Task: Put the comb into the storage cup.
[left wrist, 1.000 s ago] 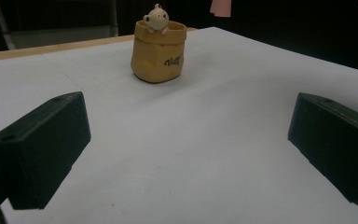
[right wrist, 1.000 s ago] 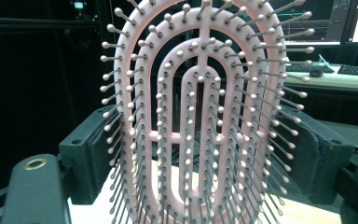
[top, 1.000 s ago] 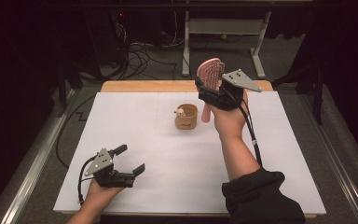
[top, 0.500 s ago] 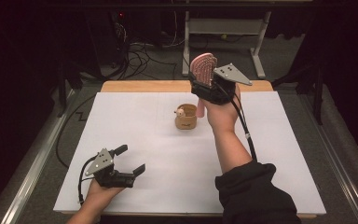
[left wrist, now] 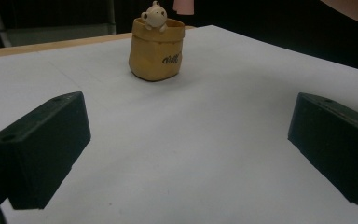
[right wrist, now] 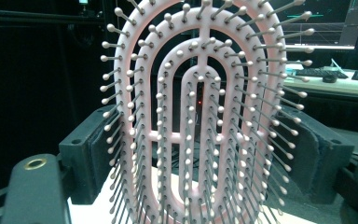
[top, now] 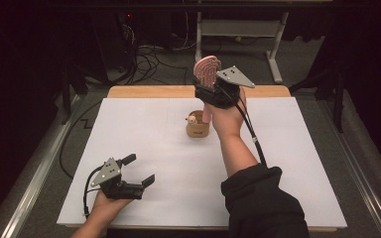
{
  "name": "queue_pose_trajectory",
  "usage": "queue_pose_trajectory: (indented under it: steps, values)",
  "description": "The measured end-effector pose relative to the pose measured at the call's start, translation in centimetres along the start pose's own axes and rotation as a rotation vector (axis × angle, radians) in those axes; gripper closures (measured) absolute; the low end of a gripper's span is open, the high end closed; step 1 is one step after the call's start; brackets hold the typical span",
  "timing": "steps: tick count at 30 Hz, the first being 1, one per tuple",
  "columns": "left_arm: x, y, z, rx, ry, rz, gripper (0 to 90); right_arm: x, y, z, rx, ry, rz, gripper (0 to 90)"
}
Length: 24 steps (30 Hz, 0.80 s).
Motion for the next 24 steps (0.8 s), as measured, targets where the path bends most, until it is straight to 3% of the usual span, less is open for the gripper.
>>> queue_pose_trajectory:
  steps: [17,24]
  values:
    - [0.1,0.0,0.1,0.001,0.004,0.005,0.0,0.7,-0.1,1.9,0.013,0.007,0.001,20.5]
    - [0.1,0.0,0.0,-0.004,0.004,0.005,0.0,1.2,-0.4,2.3,0.016,0.013,0.025,20.5]
Point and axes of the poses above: each handheld gripper's, and its own axes: z roughly forward along the jaws, x roughly out of its underside, y roughly to its left, the point moved 4 cm from there along z, roughly forward along the jaws, and after that the axes turned 5 degrees about -x, right-handed, at the moved point
